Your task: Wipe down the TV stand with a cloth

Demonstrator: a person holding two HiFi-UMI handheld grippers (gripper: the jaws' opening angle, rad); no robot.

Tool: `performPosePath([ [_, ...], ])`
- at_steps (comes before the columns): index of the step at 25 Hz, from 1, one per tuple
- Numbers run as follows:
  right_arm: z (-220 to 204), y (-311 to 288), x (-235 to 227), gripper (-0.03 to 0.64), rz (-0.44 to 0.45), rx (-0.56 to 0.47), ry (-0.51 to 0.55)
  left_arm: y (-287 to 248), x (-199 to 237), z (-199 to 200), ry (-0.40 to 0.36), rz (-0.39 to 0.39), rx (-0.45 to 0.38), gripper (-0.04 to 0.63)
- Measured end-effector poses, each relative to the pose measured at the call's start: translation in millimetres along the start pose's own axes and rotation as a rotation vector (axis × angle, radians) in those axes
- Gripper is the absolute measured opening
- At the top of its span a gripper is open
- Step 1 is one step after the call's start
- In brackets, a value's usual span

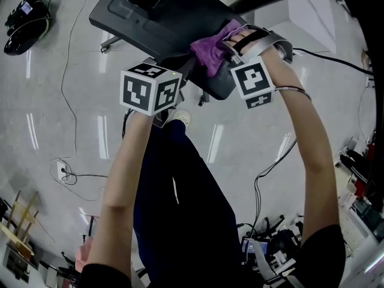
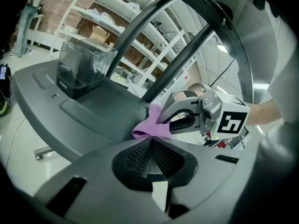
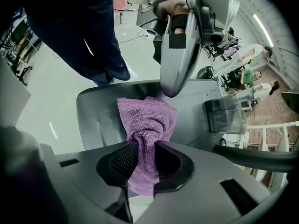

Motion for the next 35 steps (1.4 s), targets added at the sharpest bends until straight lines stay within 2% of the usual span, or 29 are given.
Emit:
performPosePath([
  [13, -2.3, 18.8, 75.7, 0.104, 0.074, -0.002, -0.057, -35.3, -47.8, -32.8, -0.049, -0.07, 0.075, 0.008],
  [21, -10.3, 26.0, 120.0, 0.106, 0.169, 0.039, -0.025, -46.5, -66.8, -37.6, -0.062, -0.098, 0.078, 0.008],
  [27, -18.4, 33.5, 97.0, 0.106, 0.144, 0.068, 0.002, -38.8, -58.2, -28.0, -0.063, -0.094, 0.064, 0.008],
  [35, -35.4, 27.4, 13.4, 0.106, -0.007, 0.094, -0.003, -21.6, -33.1, 5.7, -0.044, -0.088, 0.012, 0.008],
])
Point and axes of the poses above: the fingertips, and each gripper's own axes: y backward along the fingers, x to its left, z out of its top, the point moved 6 cm from there along y, backward along the fingers, and after that the axes turned 9 degrees about y, right-handed, at the moved point
